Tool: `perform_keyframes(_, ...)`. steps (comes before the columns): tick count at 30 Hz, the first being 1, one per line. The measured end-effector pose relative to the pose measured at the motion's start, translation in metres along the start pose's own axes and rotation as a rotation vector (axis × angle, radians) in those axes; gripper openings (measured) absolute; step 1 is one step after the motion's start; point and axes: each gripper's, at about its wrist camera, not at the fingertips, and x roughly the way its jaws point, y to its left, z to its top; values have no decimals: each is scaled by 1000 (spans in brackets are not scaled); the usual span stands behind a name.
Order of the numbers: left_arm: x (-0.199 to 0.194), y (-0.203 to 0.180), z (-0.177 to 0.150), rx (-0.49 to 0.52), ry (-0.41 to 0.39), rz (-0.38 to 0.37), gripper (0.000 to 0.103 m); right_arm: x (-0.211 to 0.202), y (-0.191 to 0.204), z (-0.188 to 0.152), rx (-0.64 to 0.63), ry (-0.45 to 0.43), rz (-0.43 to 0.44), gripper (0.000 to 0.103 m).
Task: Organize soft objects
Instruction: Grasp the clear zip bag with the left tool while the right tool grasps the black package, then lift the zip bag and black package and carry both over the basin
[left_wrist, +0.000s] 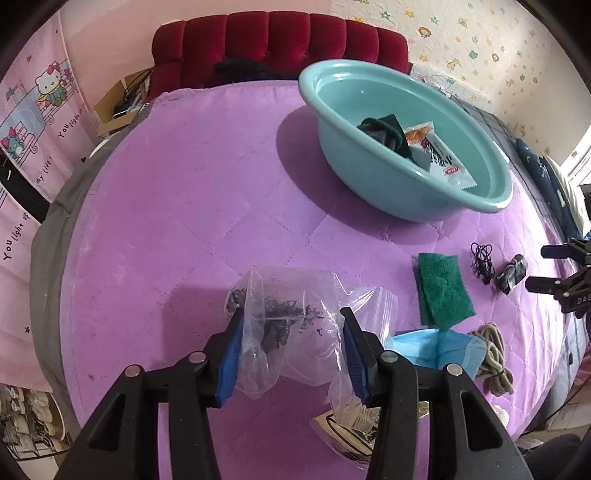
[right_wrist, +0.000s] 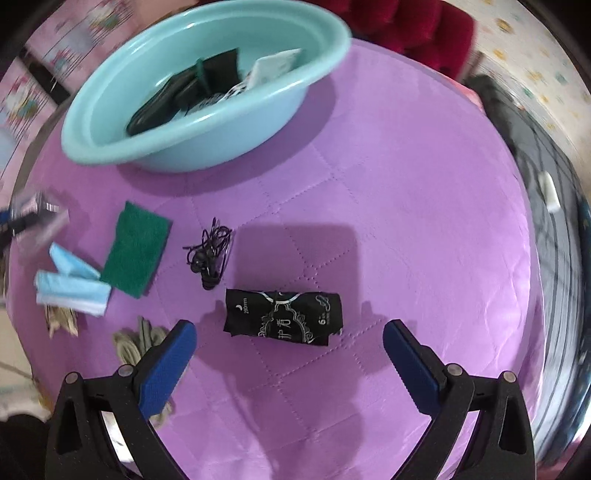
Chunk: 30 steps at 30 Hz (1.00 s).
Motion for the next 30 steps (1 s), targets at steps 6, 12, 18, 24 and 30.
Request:
perform_keyframes(6, -5, -5, 4, -24, -12, 20, 53, 14, 0, 17, -167, 56, 12, 103)
perform_keyframes(12, -14, -5, 1, -50, -13, 46, 53, 31, 4, 29, -285, 117, 35, 103)
perform_keyframes(18, -20, -10, 0, -61, -18, 64, 53, 52, 3, 37, -359, 169, 42, 102)
perform_keyframes(24, -25, -16, -2, -62, -26, 71, 53, 67, 10, 35, -378, 193, 61, 74)
perform_keyframes(30, -31, -20, -2, -63, -40, 79, 53, 62, 12, 26, -366, 175, 80, 23)
